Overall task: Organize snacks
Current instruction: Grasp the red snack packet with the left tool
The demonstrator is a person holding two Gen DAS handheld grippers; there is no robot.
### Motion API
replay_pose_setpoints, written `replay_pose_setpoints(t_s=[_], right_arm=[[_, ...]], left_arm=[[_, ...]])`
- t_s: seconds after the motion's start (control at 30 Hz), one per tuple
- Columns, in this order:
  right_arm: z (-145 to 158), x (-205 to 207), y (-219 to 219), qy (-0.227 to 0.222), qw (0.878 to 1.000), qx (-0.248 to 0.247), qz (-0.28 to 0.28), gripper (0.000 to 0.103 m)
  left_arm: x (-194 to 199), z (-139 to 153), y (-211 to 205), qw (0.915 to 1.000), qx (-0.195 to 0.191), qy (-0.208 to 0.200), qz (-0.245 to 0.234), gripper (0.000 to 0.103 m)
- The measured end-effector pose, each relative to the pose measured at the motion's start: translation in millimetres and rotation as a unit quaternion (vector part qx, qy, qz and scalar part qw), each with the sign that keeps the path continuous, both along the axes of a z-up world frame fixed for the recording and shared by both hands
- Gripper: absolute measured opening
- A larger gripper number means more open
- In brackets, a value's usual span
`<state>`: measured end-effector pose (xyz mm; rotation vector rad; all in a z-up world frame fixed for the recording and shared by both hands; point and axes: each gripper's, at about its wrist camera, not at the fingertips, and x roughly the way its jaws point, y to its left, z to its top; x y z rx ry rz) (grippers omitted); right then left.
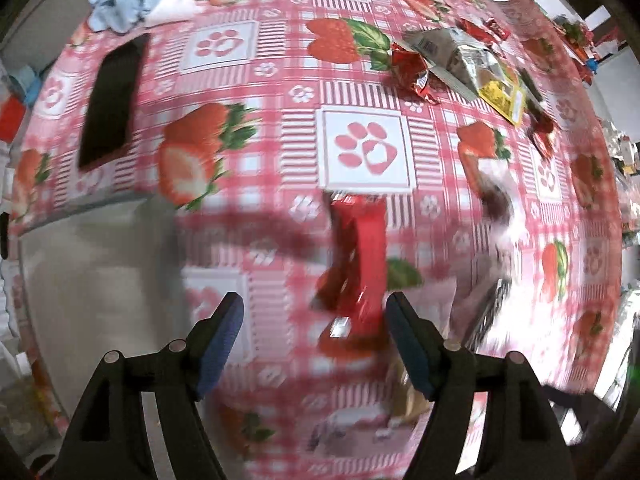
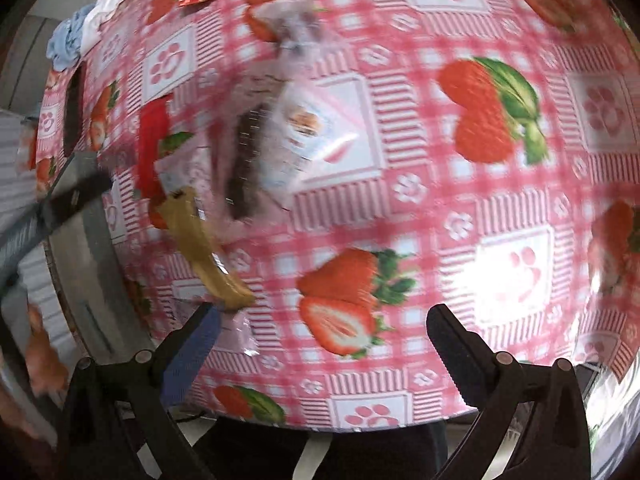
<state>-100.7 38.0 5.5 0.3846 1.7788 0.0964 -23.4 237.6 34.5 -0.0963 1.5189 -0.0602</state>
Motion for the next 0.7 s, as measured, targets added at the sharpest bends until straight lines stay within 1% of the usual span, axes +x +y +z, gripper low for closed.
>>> replay_pose_setpoints(t_s=[0.1,0.2,0.3,0.33,0.37,0.43,0.47,0.5,0.6,0.7], right_arm=[[-2,-10,-16,0.004,1.0,-0.001,-0.009,0.103],[-4,-11,-32,0.008,1.0,-0.001,-0.018,0.103],[-2,-4,-46,0.01,1.0,0.001,-0.025,0.103],[-1,-1,-51,0.01,1.0,0.002,-0.027,0.103],[-1,2,-54,0.009,1.0,0.003,-0.028,0.103],[1,12,-50,0.009,0.999,0.005,-0.031,0.103],[0,18,-48,0.009,0.999,0.006,-0.033,0.103],[-1,30,-47,0.009,0.999,0.006,-0.037,0.103],[-3,53,-41,0.001,0.999,0.004,-0.052,0.103],[-3,76,-32,-0.013,0.998,0.001,-0.063,0.103]], left_arm=[[12,-15,-9,0.9998,0.002,0.018,0.0,0.077],[20,-33,-15,0.9991,0.008,0.043,0.0,0.077],[22,-41,-19,0.9985,0.015,0.052,0.0,0.076],[22,-42,-20,0.9985,0.02,0.051,-0.002,0.074],[21,-42,-22,0.9982,0.035,0.047,-0.009,0.068],[21,-40,-26,0.998,0.042,0.038,-0.026,0.057],[20,-38,-28,0.9978,0.043,0.032,-0.038,0.044],[20,-36,-30,0.9975,0.044,0.03,-0.046,0.036],[18,-35,-29,0.9973,0.045,0.033,-0.047,0.031],[12,-36,-23,0.9975,0.046,0.034,-0.04,0.03]])
